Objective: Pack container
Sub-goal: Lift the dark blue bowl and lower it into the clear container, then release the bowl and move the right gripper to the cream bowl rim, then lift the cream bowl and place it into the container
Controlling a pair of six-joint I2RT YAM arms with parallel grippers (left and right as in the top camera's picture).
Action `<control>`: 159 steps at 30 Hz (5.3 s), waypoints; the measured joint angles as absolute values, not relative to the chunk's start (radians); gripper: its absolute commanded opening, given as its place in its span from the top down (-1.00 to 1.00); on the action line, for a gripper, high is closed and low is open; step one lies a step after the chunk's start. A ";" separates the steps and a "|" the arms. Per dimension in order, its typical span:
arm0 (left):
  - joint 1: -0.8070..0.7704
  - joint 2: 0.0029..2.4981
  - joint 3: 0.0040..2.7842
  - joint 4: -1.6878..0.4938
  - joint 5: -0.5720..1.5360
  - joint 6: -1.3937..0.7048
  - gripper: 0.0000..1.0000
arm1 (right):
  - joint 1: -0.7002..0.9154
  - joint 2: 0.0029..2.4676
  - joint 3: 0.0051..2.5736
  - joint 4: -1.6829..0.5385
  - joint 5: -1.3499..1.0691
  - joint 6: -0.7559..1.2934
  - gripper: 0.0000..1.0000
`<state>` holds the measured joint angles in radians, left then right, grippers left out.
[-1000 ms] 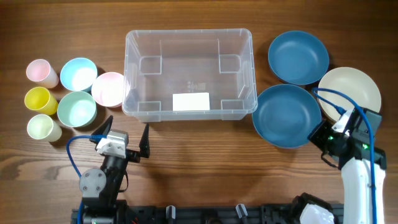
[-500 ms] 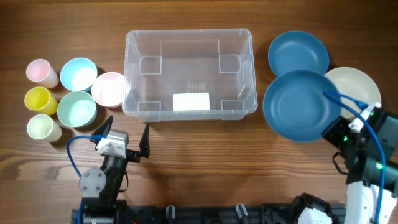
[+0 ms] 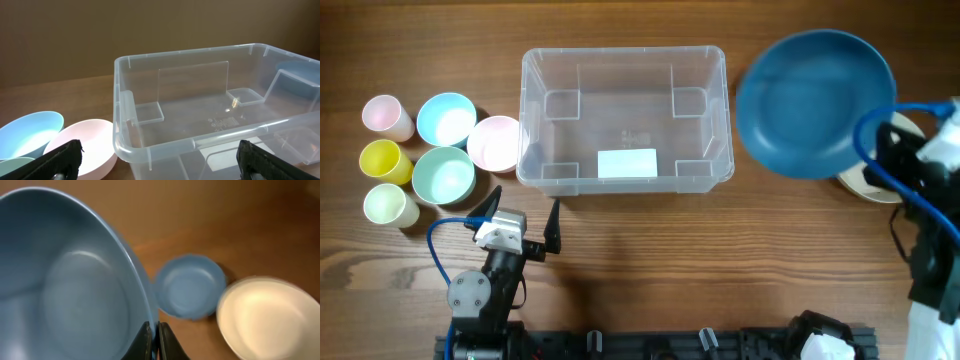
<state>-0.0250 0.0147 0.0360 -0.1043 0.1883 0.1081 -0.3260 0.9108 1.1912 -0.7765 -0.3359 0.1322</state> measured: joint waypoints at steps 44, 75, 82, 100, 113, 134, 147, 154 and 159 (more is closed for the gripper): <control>-0.025 0.015 0.036 -0.104 0.188 0.108 -1.00 | 0.409 1.831 1.456 -0.638 0.129 0.103 -0.23; -0.025 0.015 0.036 -0.104 0.188 0.108 -1.00 | -0.590 1.425 1.534 -1.115 0.038 0.307 -0.42; -0.025 0.015 0.036 -0.104 0.188 0.108 -0.99 | -0.715 1.565 1.424 -1.031 -0.041 0.302 -0.42; -0.025 0.015 0.036 -0.104 0.188 0.108 -1.00 | -0.717 1.695 1.106 -0.769 -0.064 0.337 -0.47; -0.025 0.015 0.036 -0.104 0.188 0.108 -1.00 | -0.717 1.699 1.016 -0.645 -0.072 0.395 -0.05; -0.025 0.015 0.036 -0.104 0.188 0.108 -0.99 | -0.718 1.699 0.923 -0.542 -0.106 0.428 0.91; -0.025 0.015 0.036 -0.104 0.188 0.108 -1.00 | -0.718 1.395 0.922 -0.632 -0.134 0.422 0.91; -0.025 0.015 0.036 -0.105 0.188 0.108 -1.00 | -0.654 1.042 0.922 -0.571 -0.387 0.368 0.91; -0.025 0.015 0.036 -0.104 0.188 0.108 -1.00 | -0.384 0.935 0.942 -0.472 -0.452 0.354 0.91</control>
<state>-0.0250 0.0147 0.0360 -0.1043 0.1883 0.1081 -0.3843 0.9348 0.9421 -0.4725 -0.4519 0.3538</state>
